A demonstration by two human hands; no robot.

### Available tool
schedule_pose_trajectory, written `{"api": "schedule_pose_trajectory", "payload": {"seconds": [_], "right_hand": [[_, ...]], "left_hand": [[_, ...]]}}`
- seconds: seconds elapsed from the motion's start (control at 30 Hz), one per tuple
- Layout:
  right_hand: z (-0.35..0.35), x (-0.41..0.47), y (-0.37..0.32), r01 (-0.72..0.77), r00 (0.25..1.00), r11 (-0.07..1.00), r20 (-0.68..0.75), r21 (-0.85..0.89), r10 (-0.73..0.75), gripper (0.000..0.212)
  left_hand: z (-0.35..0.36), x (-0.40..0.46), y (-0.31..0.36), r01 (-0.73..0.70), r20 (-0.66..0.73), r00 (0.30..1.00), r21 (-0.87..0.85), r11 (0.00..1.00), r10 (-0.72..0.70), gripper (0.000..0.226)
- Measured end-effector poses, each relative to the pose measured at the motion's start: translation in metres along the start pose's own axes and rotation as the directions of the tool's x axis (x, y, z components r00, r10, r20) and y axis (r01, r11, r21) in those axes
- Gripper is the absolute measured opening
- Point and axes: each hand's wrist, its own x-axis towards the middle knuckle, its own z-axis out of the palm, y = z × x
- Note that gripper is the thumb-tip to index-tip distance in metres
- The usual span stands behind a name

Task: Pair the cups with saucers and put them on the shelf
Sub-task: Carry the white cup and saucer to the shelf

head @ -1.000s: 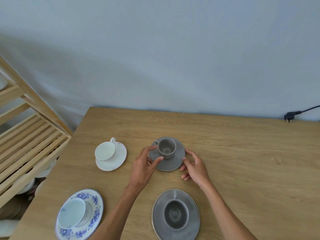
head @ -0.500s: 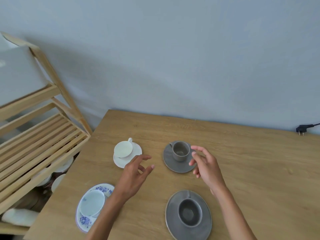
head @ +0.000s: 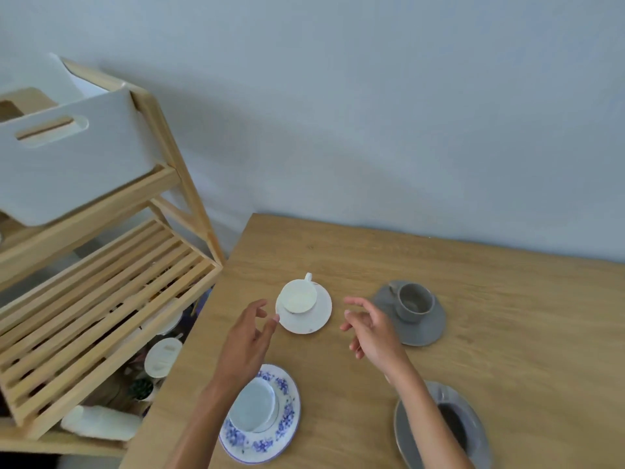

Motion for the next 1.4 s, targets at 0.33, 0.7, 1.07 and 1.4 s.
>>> {"api": "schedule_pose_trajectory", "payload": {"seconds": [0.33,0.7,1.07,1.4], "right_hand": [[0.054,0.039,0.025,-0.191,0.977,0.976,-0.118,-0.102,0.179,0.044],[0.077,0.059,0.032,-0.211,0.970,0.964,-0.160,-0.164,0.186,0.049],[0.075,0.057,0.038,-0.160,0.980,0.978,-0.139,-0.135,0.141,0.048],[0.092,0.039,0.008,-0.038,0.997,0.998,0.062,-0.058,0.041,0.049]], "left_hand": [[0.009,0.057,-0.044,0.175,0.274,0.953,-0.146,0.974,-0.130,0.055],[0.019,0.079,-0.051,0.232,0.364,0.922,-0.244,0.941,-0.133,0.033],[0.023,0.068,-0.047,0.280,0.269,0.942,-0.305,0.910,-0.200,0.036],[-0.011,0.037,-0.033,0.332,0.142,0.941,-0.567,0.754,-0.307,0.039]]}}
